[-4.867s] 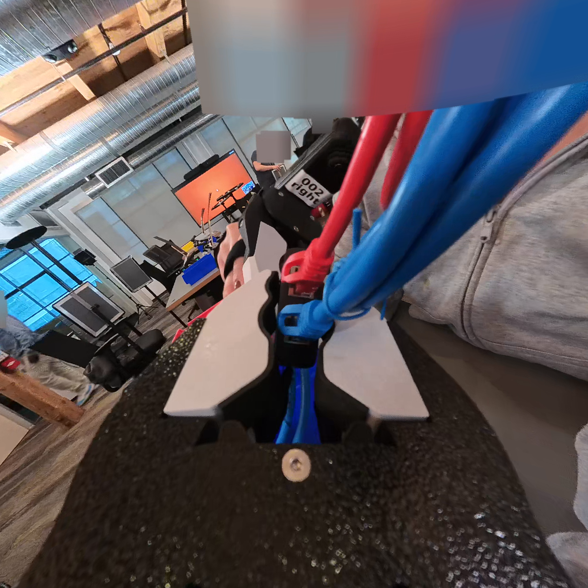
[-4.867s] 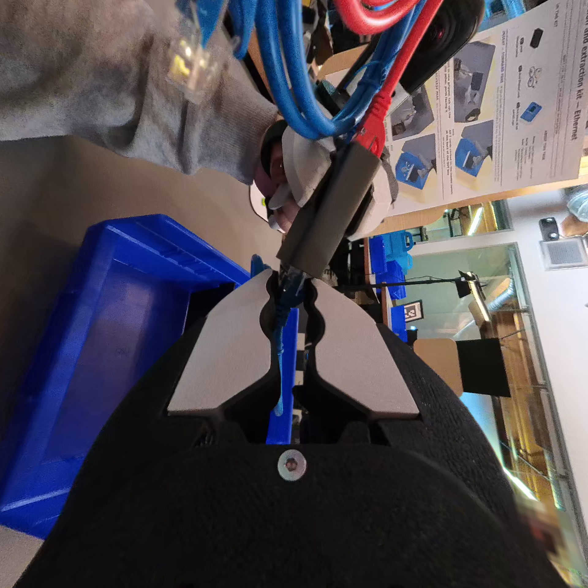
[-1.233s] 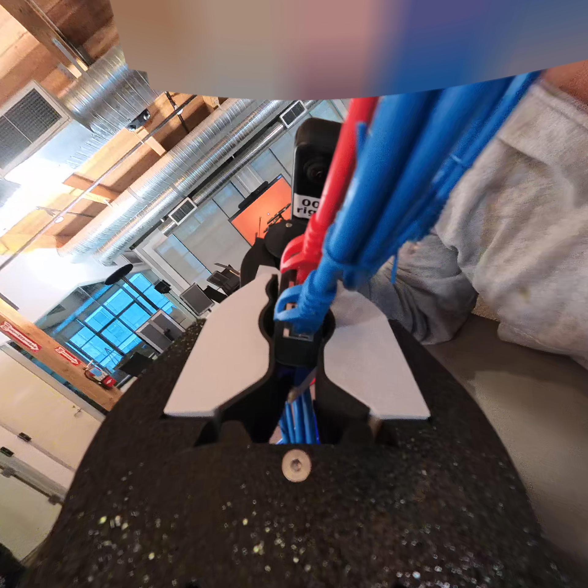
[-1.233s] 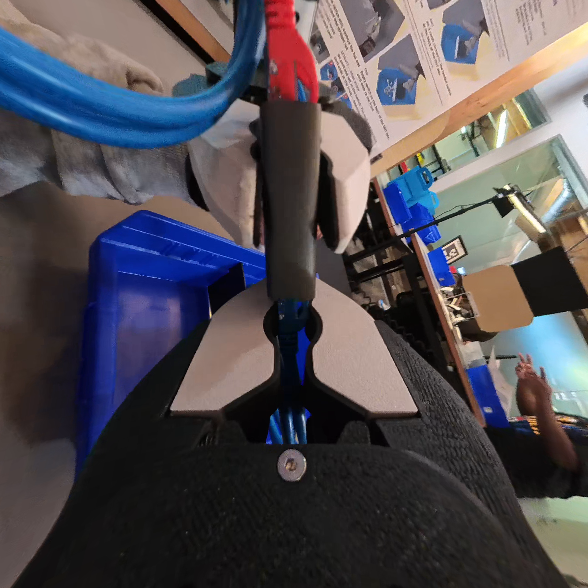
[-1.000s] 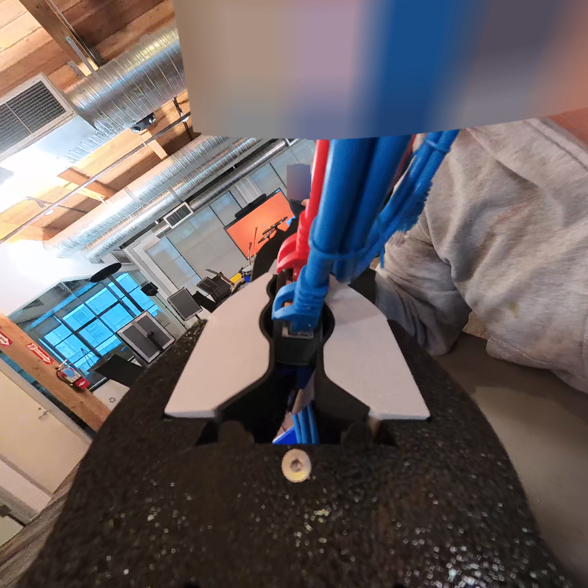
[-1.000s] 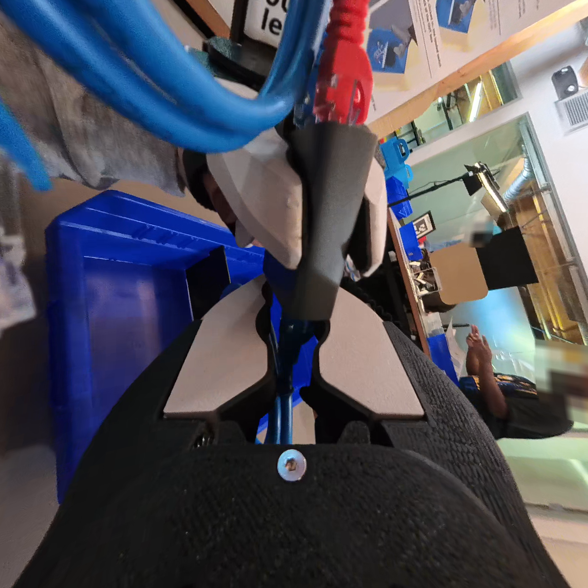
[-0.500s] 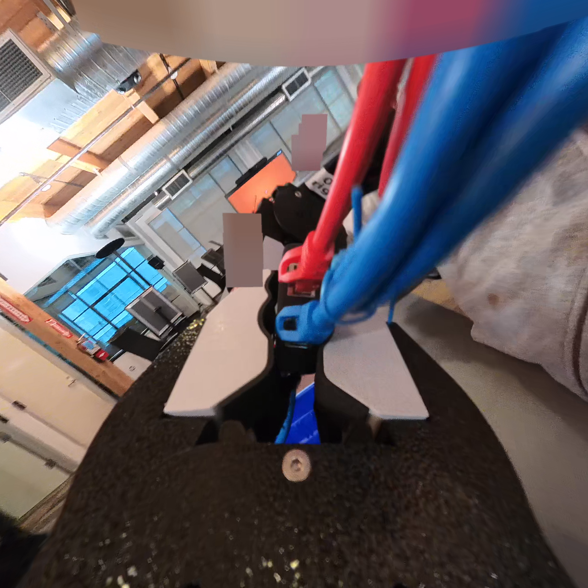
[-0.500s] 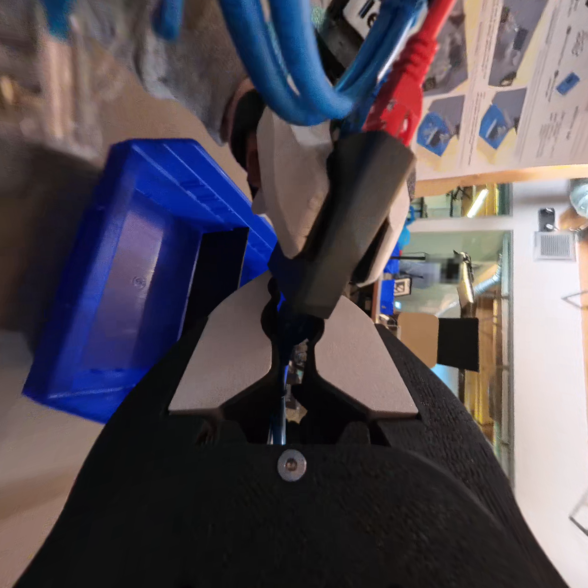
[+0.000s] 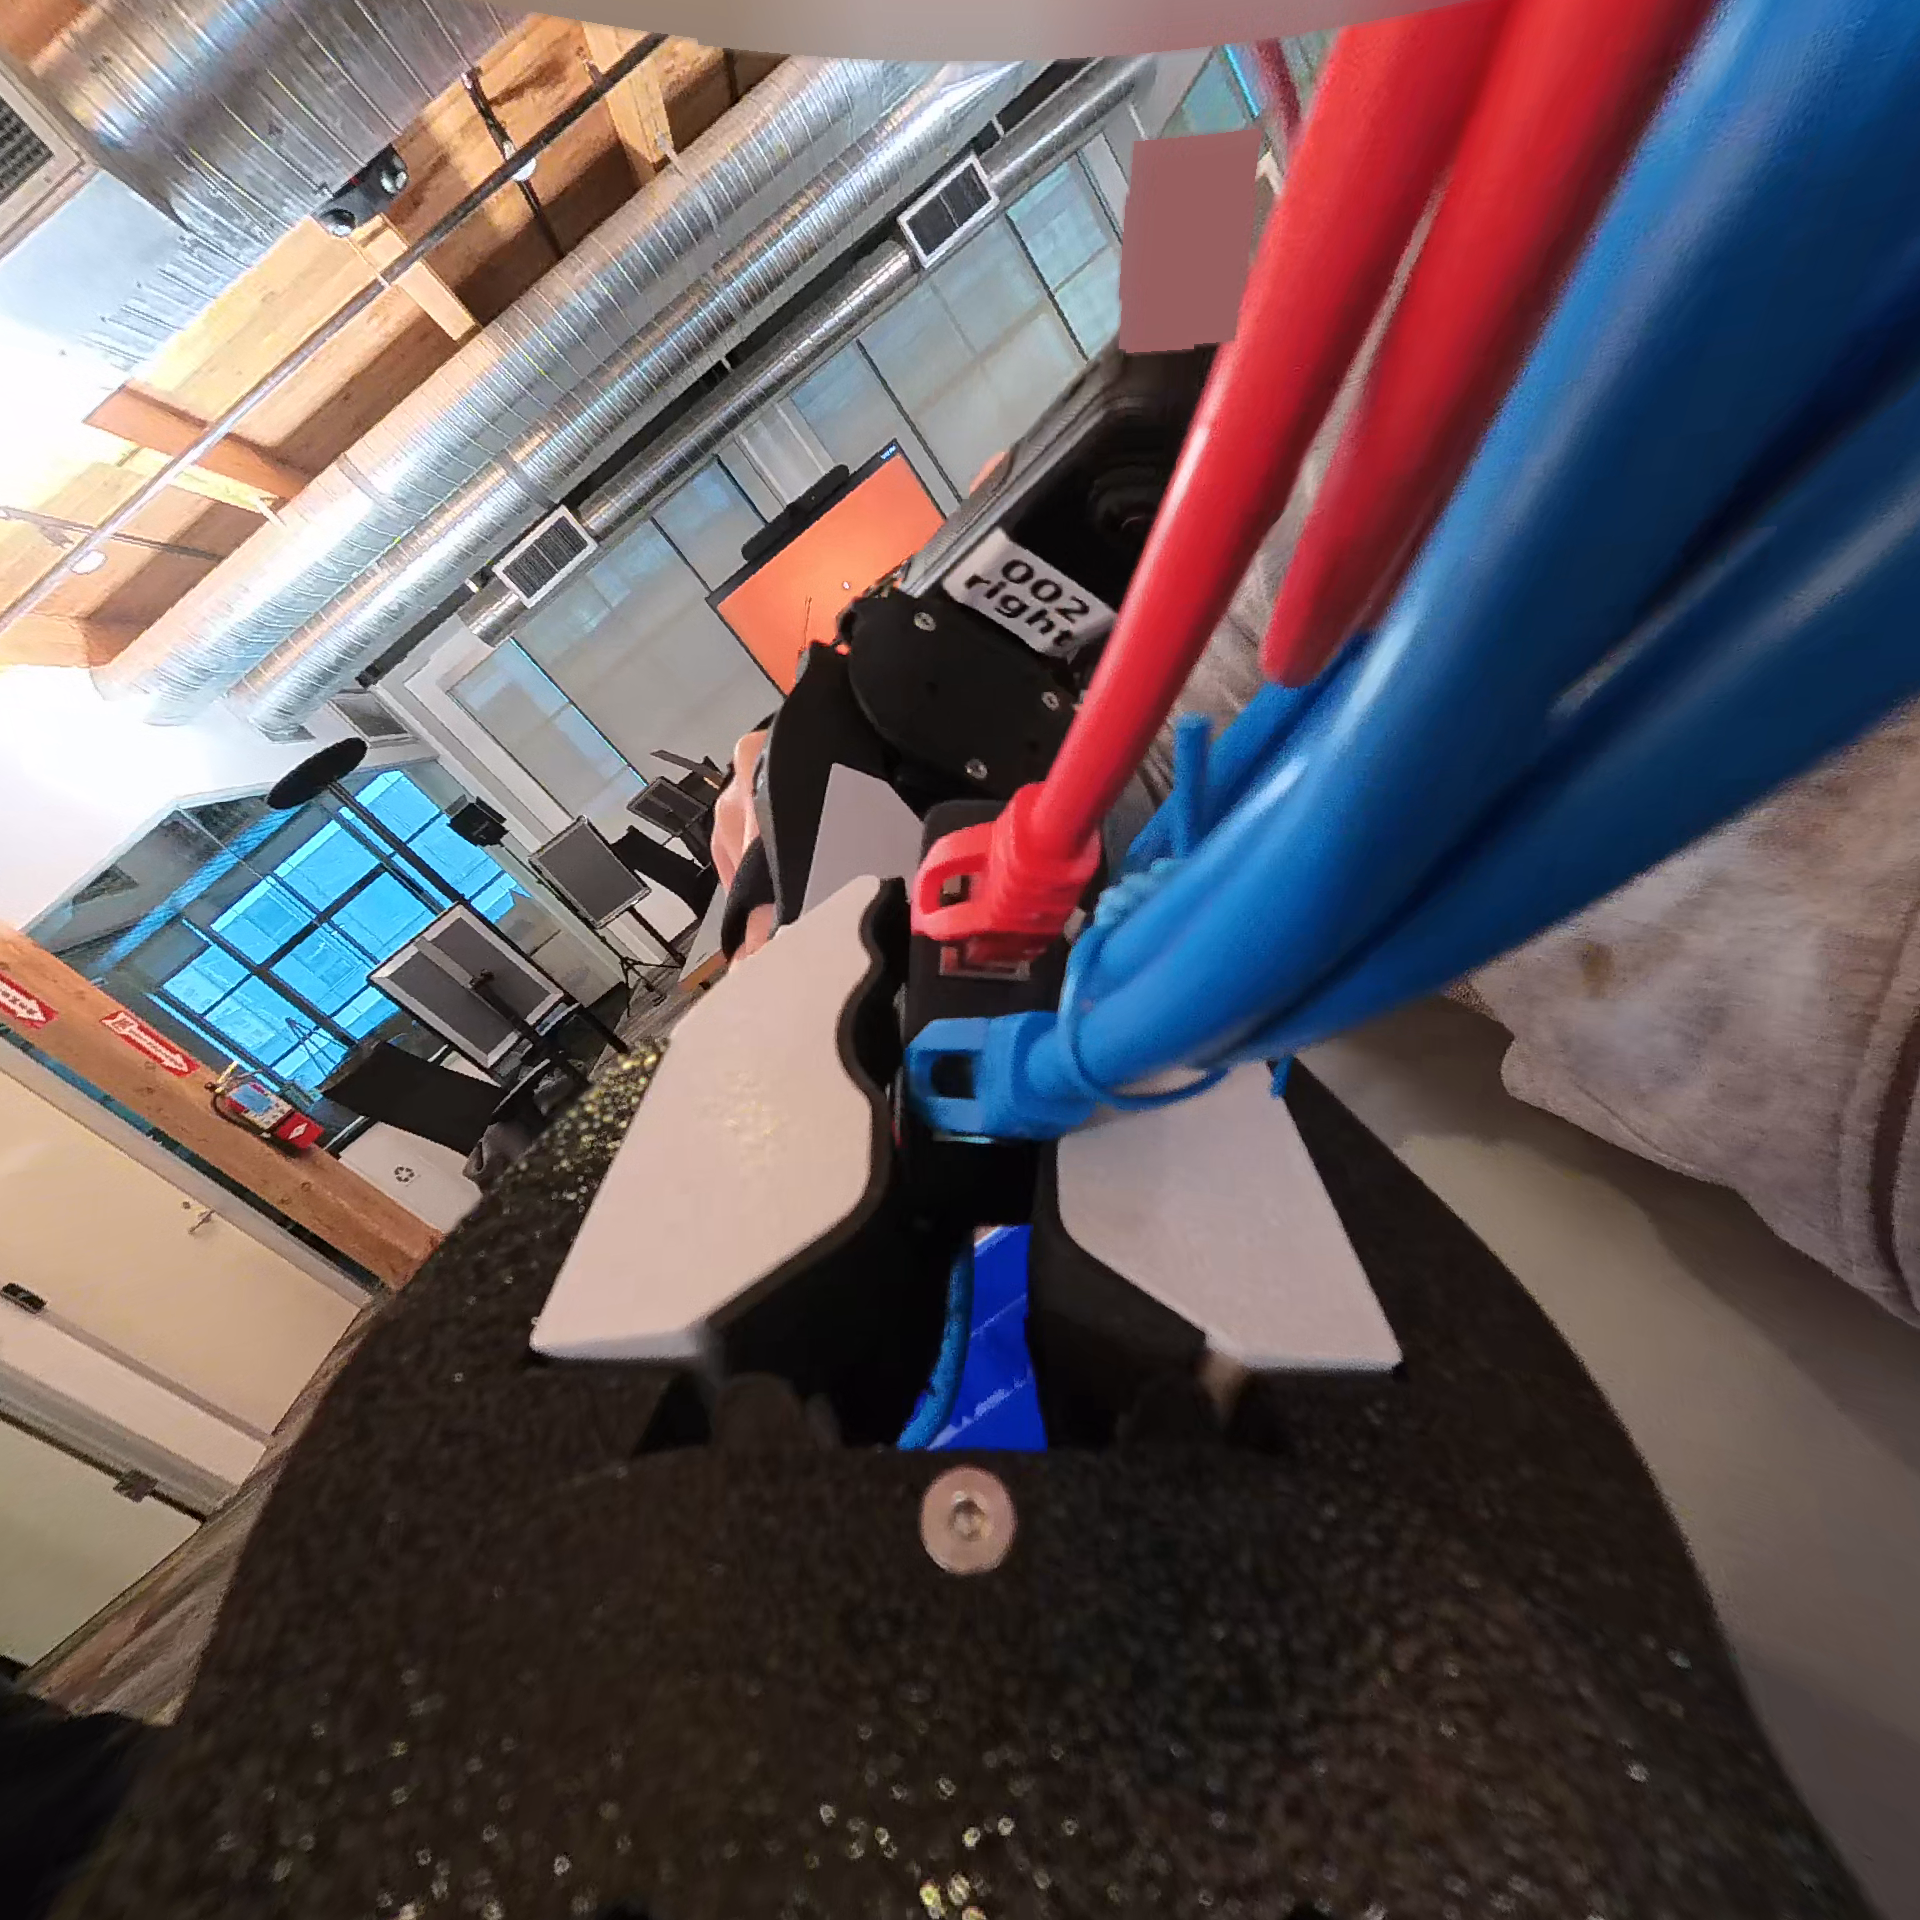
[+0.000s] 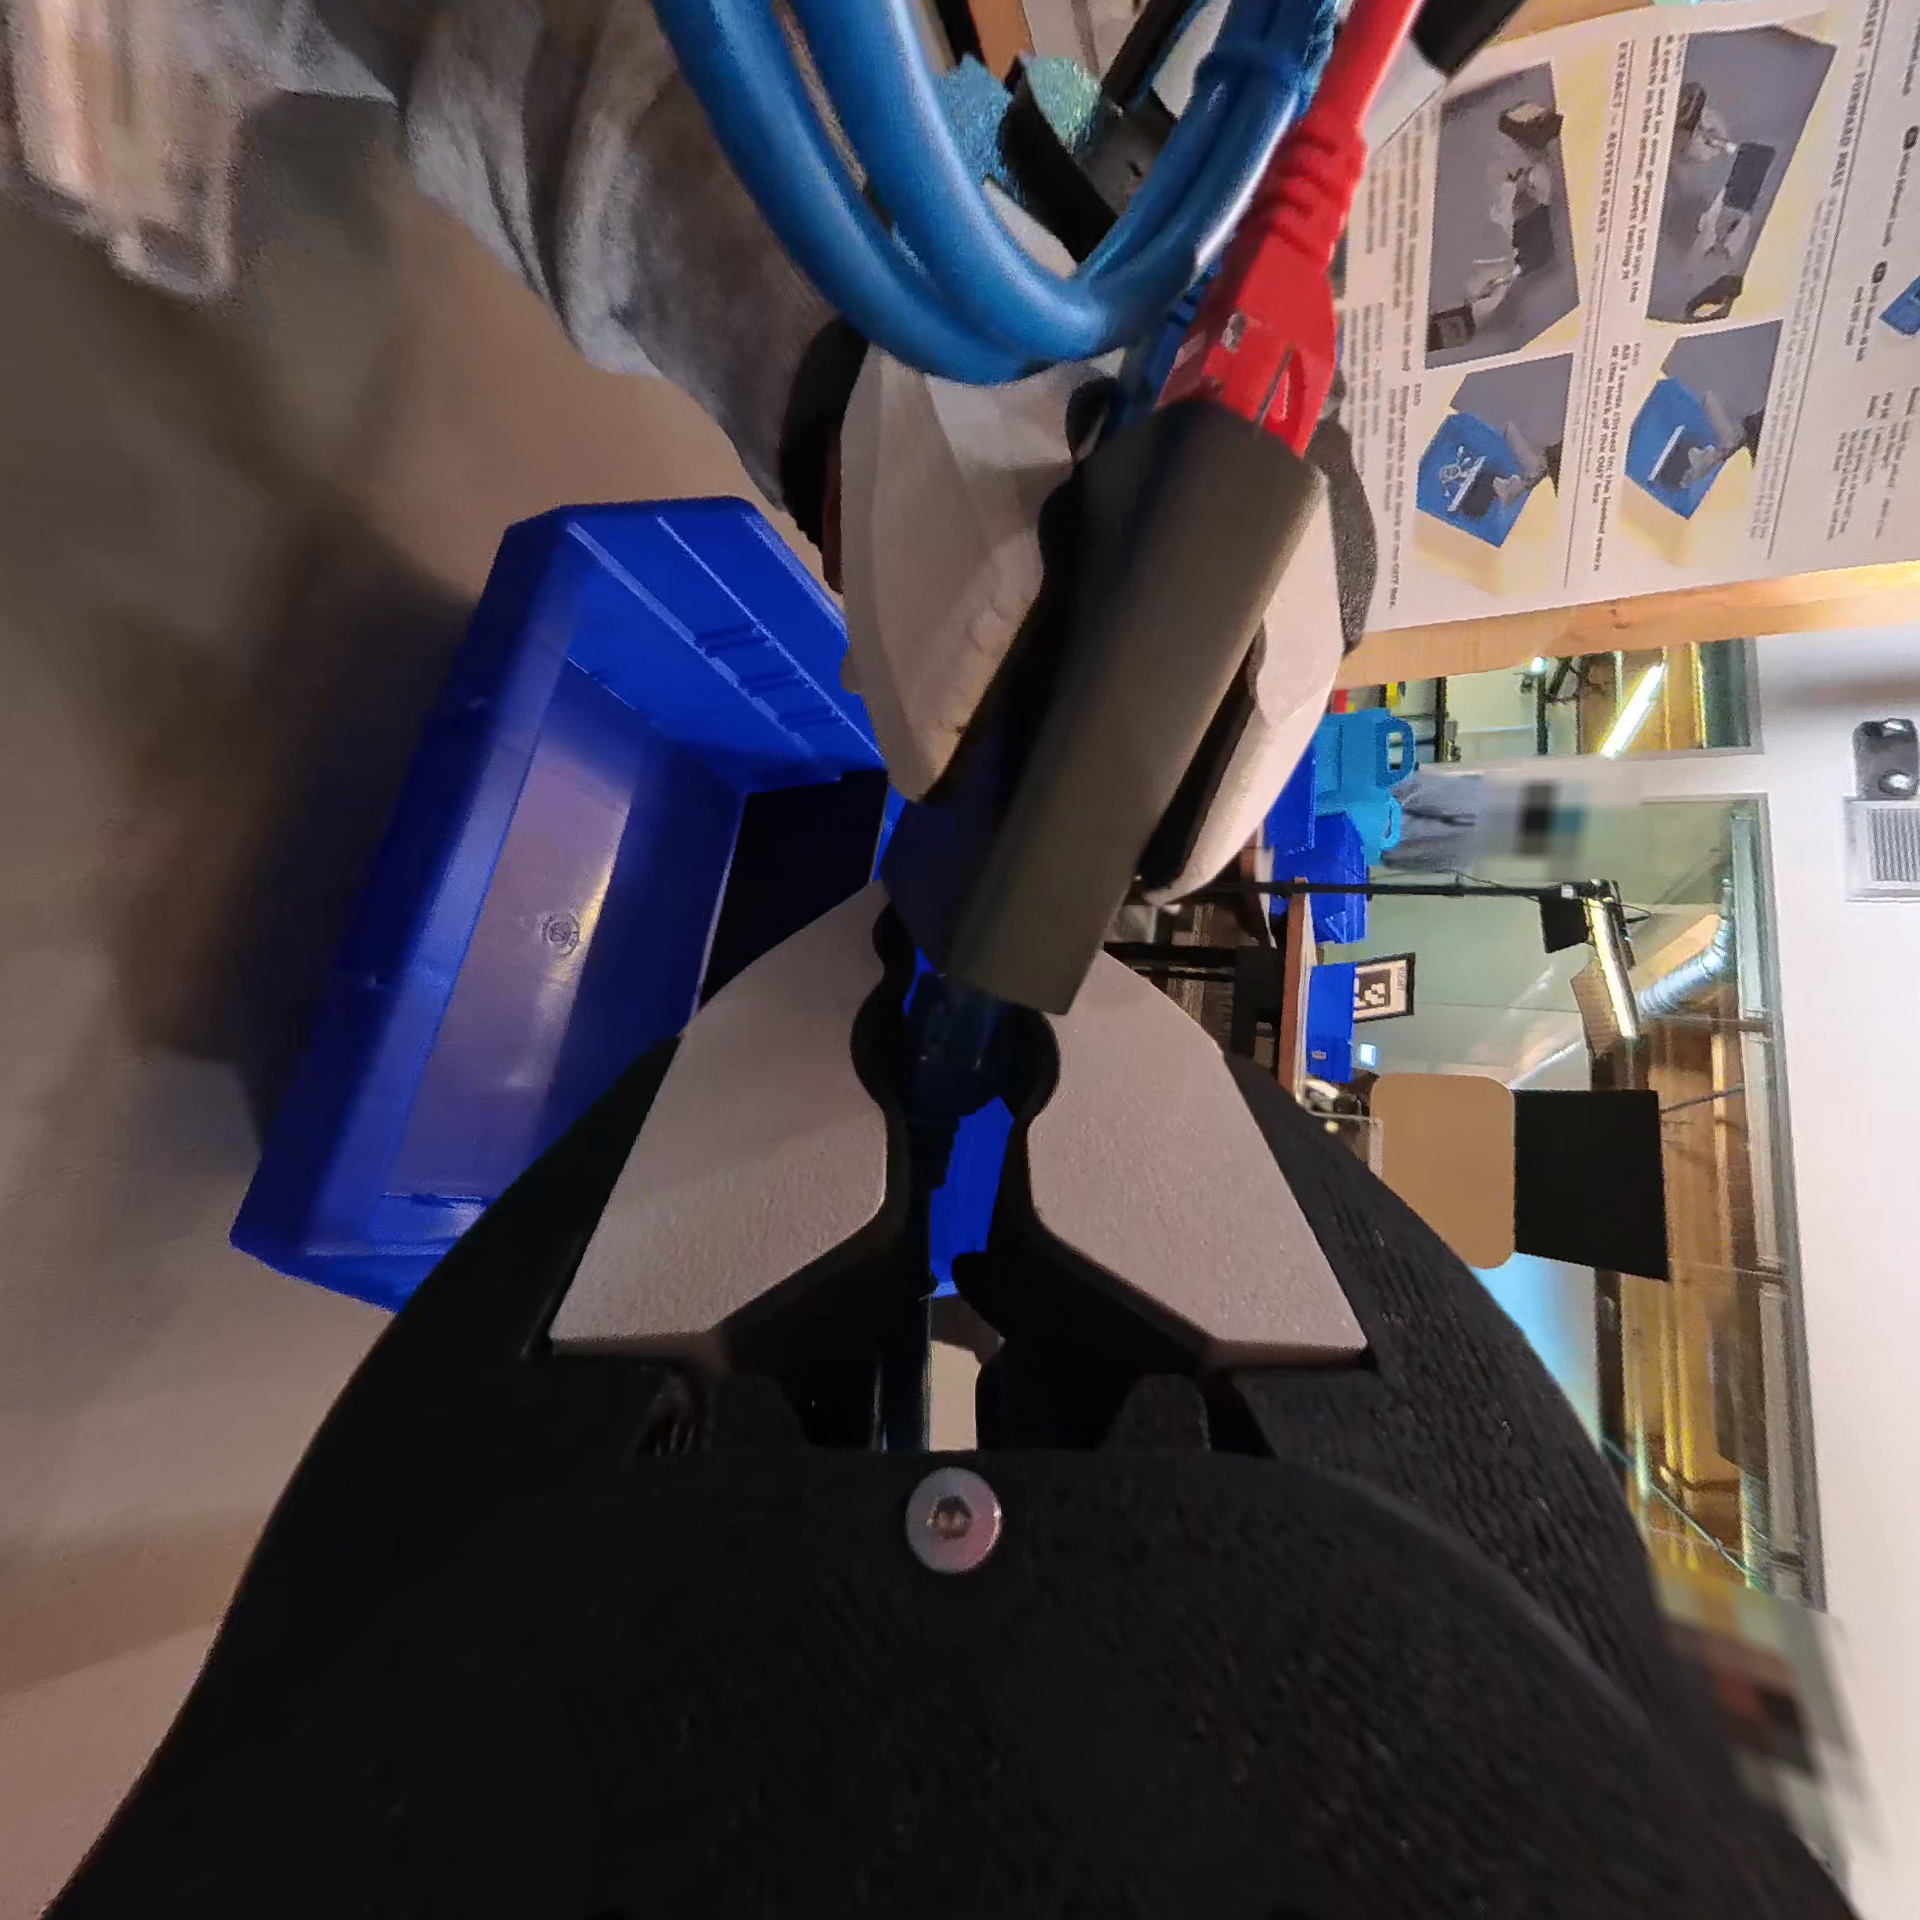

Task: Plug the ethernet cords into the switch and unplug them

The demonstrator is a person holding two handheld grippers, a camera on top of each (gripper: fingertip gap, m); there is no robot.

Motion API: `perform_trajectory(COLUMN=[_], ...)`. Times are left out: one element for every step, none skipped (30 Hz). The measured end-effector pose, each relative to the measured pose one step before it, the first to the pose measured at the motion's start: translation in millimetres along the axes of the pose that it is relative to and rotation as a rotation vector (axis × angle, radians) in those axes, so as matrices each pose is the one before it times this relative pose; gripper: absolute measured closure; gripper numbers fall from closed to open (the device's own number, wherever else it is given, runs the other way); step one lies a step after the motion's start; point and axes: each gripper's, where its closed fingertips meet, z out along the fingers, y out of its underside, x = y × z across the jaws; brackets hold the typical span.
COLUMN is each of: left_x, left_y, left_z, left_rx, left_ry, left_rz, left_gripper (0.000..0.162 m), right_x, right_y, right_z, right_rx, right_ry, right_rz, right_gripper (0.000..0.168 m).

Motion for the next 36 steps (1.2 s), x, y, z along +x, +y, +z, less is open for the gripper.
perform_trajectory(left_x=[0.45, -0.35, -0.48, -1.04, -1.68, -2.24, -2.83, -3.04, -3.62, -4.34, -4.60, -4.89, -4.02, -2.13, -3.07, -3.38, -2.45, -1.75, -2.19, -0.49, 0.57, 0.12, -0.67, -1.04, -1.53, -2.83, -1.59, -0.66, 0.50, 1.60, 1.02, -0.13, -0.37, -0.39, -1.86, -0.27], left_y=[-0.17, -0.41, -0.32, -0.80, -1.37, -2.22, -1.93, -0.79, 0.29, 0.86, -0.68, -2.78, -4.49, -5.38, -3.87, -1.80, -0.22, 0.39, 0.13, -0.07, 0.43, 1.55, 2.11, 1.72, 0.72, -0.66, -1.49, -0.93, -0.01, 1.42, 1.73, 0.32, -2.16, -2.96, -1.63, -0.32], left_z=[0.29, 0.06, 0.60, 0.67, 0.37, 0.17, 0.24, -0.28, -0.58, -0.91, -1.23, -1.21, -1.51, -1.58, -0.73, 0.02, 0.19, 0.10, 0.10, 0.33, 0.78, 1.19, 1.44, 1.34, 1.04, 0.85, 0.40, 0.03, 0.32, 0.67, 0.49, -0.39, -1.77, -1.91, -1.36, -0.82], left_rx=[0.0015, -0.0022, -0.0096, -0.0113, -0.0054, 0.0045, 0.0082, 0.0061, -0.0001, -0.0055, 0.0062, 0.0210, 0.0318, 0.0351, 0.0239, 0.0085, -0.0025, -0.0044, -0.0013, -0.0007, -0.0055, -0.0143, -0.0175, -0.0138, -0.0060, 0.0029, 0.0104, 0.0078, 0.0004, -0.0109, -0.0136, -0.0042, 0.0140, 0.0191, 0.0045, -0.0061], left_ry=[0.0081, 0.0007, -0.0071, -0.0120, -0.0091, -0.0105, -0.0172, -0.0219, -0.0251, -0.0264, -0.0260, -0.0252, -0.0152, 0.0024, -0.0028, -0.0062, -0.0054, -0.0096, -0.0210, -0.0127, -0.0055, -0.0086, -0.0146, -0.0190, -0.0228, -0.0316, -0.0231, -0.0148, -0.0043, 0.0066, 0.0037, -0.0062, -0.0122, -0.0120, -0.0188, -0.0017], left_rz=[-0.0057, 0.0058, 0.0271, 0.0321, 0.0183, 0.0039, -0.0023, 0.0029, -0.0008, -0.0081, -0.0153, -0.0223, -0.0277, -0.0337, -0.0374, -0.0329, -0.0197, 0.0006, 0.0128, 0.0174, 0.0166, 0.0179, 0.0227, 0.0244, 0.0212, 0.0136, 0.0083, 0.0092, 0.0078, 0.0112, 0.0136, 0.0203, 0.0319, 0.0370, 0.0284, 0.0154], left_gripper=[0.140, 0.140, 0.140, 0.140, 0.139, 0.139, 0.138, 0.138, 0.137, 0.136, 0.135, 0.127, 0.114, 0.098, 0.082, 0.065, 0.055, 0.050, 0.046, 0.044, 0.044, 0.043, 0.042, 0.040, 0.037, 0.031, 0.027, 0.025, 0.023, 0.024, 0.025, 0.030, 0.039, 0.048, 0.055, 0.062], right_x=[-0.39, 0.05, 0.30, 1.69, 2.93, 4.77, 5.11, 4.26, 4.59, 4.00, 3.90, 2.59, 1.08, 0.35, -0.52, -0.40, 1.30, 2.12, 1.87, 1.35, 0.65, 0.04, -0.12, -0.08, -0.42, -0.23, -0.17, 0.09, 0.23, 0.90, 0.75, 0.31, 0.12, -0.19, -0.52, -0.32], right_y=[-0.32, -0.29, -0.46, -0.08, 0.08, 0.33, 0.52, 1.18, 1.30, 1.44, 0.04, -1.85, -3.49, -5.90, -6.86, -5.67, -3.95, -2.60, -1.26, -0.18, 0.48, 0.63, 0.03, -0.29, -0.45, -0.37, -0.16, 0.47, 0.76, 0.47, 0.74, 0.81, 0.69, 0.72, 0.66, 0.47], right_z=[-0.54, 0.01, 0.16, 0.50, 0.49, 0.41, 0.75, 0.86, 1.20, 1.46, 1.35, 1.27, 1.16, 1.23, 1.18, 0.79, 0.49, 0.34, 0.28, 0.16, 0.57, 0.84, 0.96, 1.24, 1.33, 1.39, 1.36, 0.76, 0.55, 0.43, 0.28, 0.20, 0.18, 0.10, 0.06, 0.16], right_rx=[0.0048, 0.0013, 0.0048, 0.0057, 0.0013, -0.0030, -0.0087, -0.0140, -0.0139, -0.0136, -0.0032, 0.0104, 0.0192, 0.0304, 0.0312, 0.0253, 0.0172, 0.0116, 0.0061, 0.0027, -0.0002, -0.0013, 0.0011, -0.0009, -0.0020, -0.0040, -0.0057, -0.0075, -0.0068, -0.0021, -0.0017, -0.0020, -0.0035, -0.0053, -0.0063, -0.0049], right_ry=[-0.0014, 0.0015, 0.0014, 0.0057, 0.0096, 0.0249, 0.0262, 0.0157, 0.0183, 0.0132, 0.0129, 0.0084, -0.0002, -0.0025, -0.0102, -0.0099, 0.0009, 0.0082, 0.0084, 0.0070, 0.0042, 0.0010, 0.0013, 0.0031, 0.0028, 0.0043, 0.0039, 0.0031, 0.0024, 0.0045, 0.0025, -0.0007, 0.0006, 0.0003, -0.0011, 0.0009], right_rz=[0.0079, 0.0153, 0.0121, 0.0183, 0.0272, 0.0168, 0.0184, 0.0252, 0.0229, 0.0251, 0.0249, 0.0202, 0.0229, 0.0194, 0.0135, 0.0116, 0.0103, 0.0078, 0.0082, 0.0089, 0.0083, 0.0088, 0.0072, 0.0074, 0.0058, 0.0047, 0.0034, 0.0040, 0.0071, 0.0068, 0.0061, 0.0031, -0.0002, -0.0019, -0.0033, -0.0026], right_gripper=[0.154, 0.155, 0.154, 0.155, 0.155, 0.155, 0.156, 0.156, 0.156, 0.156, 0.156, 0.156, 0.156, 0.156, 0.156, 0.156, 0.156, 0.155, 0.155, 0.155, 0.155, 0.155, 0.155, 0.155, 0.155, 0.155, 0.155, 0.155, 0.155, 0.155, 0.155, 0.154, 0.154, 0.155, 0.155, 0.155])
